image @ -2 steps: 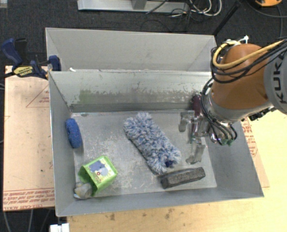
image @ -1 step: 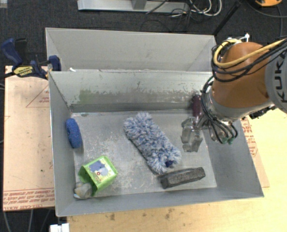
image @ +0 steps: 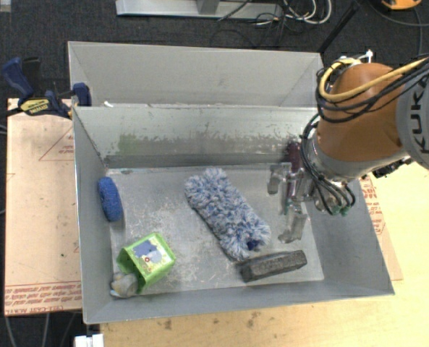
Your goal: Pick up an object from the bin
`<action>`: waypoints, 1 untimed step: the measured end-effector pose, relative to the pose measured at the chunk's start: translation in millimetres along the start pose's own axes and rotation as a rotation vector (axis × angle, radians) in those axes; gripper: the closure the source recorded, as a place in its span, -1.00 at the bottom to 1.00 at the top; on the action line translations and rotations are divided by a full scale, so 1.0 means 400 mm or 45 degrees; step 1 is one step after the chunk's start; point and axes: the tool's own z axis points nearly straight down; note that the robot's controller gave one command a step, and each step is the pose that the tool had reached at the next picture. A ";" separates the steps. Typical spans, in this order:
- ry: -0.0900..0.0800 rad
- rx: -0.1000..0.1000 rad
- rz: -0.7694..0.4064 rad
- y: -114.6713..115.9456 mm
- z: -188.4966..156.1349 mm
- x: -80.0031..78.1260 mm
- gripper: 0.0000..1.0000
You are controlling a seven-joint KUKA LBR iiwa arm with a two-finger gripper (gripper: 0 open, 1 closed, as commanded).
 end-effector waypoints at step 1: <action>0.000 0.000 0.000 0.000 0.000 0.000 -1.00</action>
Offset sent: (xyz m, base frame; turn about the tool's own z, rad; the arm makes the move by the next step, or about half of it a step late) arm -0.0014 0.0452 -0.0592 -0.1062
